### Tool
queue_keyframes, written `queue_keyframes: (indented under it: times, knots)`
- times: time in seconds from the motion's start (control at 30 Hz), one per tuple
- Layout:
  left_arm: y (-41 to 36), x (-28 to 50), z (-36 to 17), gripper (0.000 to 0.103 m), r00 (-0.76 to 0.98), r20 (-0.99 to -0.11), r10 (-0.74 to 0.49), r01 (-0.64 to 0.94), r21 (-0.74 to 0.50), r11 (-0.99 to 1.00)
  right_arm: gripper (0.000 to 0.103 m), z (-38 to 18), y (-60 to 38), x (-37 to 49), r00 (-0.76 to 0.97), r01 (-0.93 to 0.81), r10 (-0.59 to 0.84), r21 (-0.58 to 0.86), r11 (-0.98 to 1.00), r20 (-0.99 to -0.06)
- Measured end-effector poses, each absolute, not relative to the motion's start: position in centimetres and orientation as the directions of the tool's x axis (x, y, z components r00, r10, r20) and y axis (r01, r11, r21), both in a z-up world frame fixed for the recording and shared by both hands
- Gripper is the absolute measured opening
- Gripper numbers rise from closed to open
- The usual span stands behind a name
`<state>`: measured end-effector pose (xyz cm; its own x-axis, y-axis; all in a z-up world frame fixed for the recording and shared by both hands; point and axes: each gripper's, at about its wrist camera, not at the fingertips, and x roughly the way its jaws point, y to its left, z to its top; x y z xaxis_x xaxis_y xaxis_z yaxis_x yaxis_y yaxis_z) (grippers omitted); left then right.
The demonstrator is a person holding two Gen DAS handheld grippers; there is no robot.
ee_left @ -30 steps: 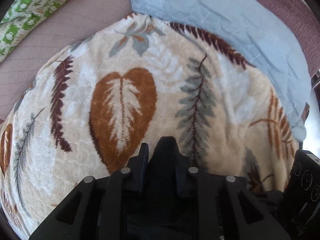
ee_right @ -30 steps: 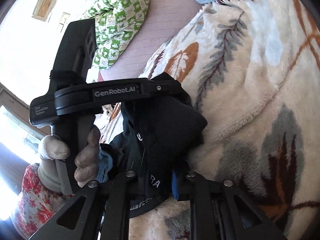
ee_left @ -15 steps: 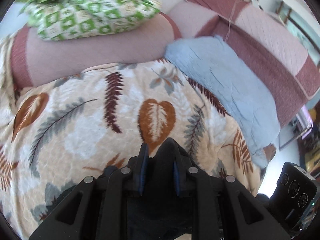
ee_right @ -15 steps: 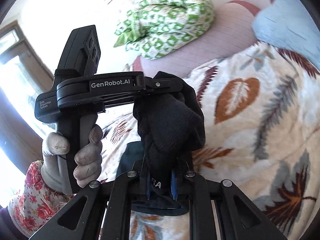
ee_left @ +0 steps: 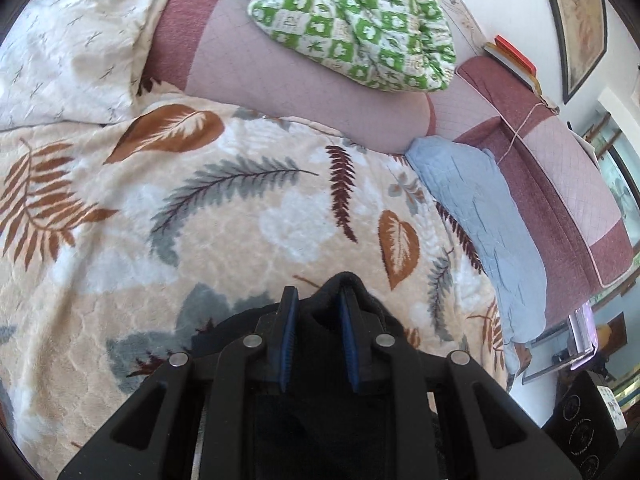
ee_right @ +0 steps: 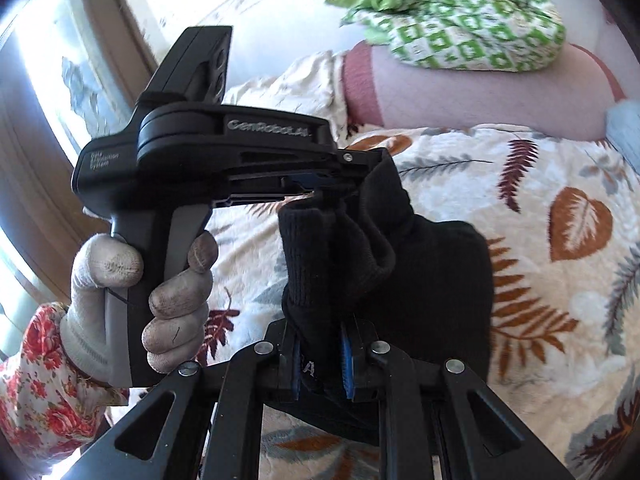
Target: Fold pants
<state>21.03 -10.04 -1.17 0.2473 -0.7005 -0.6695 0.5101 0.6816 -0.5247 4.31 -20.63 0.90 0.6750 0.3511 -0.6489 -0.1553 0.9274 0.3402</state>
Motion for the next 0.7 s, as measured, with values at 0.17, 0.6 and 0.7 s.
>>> queue_keyframes:
  times: [0.17, 0.6, 0.7]
  knots:
    - [-6.4, 22.0, -4.0, 0.025, 0.262, -0.681, -0.684, 0.419, -0.558, 0.716, 0.021, -1.1, -17.5, 5.3, 0.645, -0.203, 0.321, 0.249, 0.947, -0.694]
    - [-2.0, 21.6, -5.1, 0.059, 0.293, -0.756, -0.586, 0.354, -0.483, 0.801, 0.071, -2.5, -12.0, 2.6, 0.654, -0.371, 0.283, 0.028, 0.928, -0.701]
    - [-2.0, 21.4, -4.9, 0.06, 0.307, -0.785, -0.539, 0.372, -0.422, 0.827, 0.071, -2.1, -12.7, 1.6, 0.651, -0.382, 0.304, 0.047, 0.923, -0.695]
